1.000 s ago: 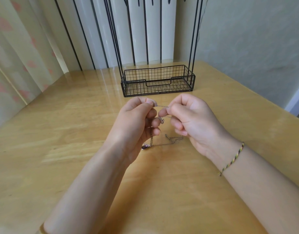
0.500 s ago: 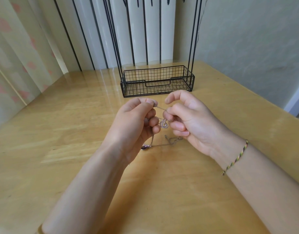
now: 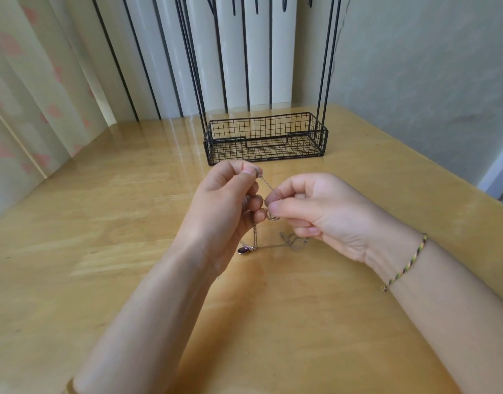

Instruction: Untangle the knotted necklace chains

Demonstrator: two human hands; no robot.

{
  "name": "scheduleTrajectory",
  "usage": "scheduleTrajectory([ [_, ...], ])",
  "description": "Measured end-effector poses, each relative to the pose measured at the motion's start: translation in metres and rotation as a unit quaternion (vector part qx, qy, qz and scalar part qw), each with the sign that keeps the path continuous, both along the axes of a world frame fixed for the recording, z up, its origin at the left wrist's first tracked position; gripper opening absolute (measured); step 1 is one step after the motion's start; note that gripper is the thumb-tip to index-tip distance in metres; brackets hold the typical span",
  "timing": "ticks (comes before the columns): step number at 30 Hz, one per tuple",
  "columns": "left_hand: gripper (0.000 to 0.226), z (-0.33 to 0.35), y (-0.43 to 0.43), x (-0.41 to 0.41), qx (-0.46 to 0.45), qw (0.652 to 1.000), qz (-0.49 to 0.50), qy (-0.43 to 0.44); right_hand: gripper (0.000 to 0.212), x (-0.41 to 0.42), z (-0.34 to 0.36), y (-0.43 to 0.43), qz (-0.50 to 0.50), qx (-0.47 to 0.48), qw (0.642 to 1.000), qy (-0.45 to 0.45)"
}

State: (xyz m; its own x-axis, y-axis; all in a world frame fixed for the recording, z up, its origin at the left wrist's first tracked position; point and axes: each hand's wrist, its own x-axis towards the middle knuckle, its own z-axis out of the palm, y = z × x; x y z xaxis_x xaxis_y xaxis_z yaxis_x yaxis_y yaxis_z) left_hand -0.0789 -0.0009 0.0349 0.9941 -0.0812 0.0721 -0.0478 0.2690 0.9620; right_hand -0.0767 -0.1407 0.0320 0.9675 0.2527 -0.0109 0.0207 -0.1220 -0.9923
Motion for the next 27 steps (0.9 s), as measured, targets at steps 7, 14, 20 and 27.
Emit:
scheduleTrajectory([
  [7,0.014,-0.002,0.002,0.001,0.015,1.000,-0.001,0.012,0.011,0.000,0.004,0.001,-0.060,0.092,0.993,0.049],
  [14,0.009,-0.002,-0.001,-0.003,0.052,0.997,-0.036,0.040,0.012,0.003,0.000,0.001,-0.121,0.149,0.979,0.068],
  [20,0.010,-0.002,-0.003,-0.003,0.083,0.995,-0.031,0.050,0.012,0.005,-0.006,0.001,-0.192,-0.040,0.979,-0.058],
  [27,0.012,0.000,-0.001,-0.001,0.073,0.995,0.008,0.061,0.015,0.002,0.001,-0.002,-0.162,-0.040,0.985,-0.053],
])
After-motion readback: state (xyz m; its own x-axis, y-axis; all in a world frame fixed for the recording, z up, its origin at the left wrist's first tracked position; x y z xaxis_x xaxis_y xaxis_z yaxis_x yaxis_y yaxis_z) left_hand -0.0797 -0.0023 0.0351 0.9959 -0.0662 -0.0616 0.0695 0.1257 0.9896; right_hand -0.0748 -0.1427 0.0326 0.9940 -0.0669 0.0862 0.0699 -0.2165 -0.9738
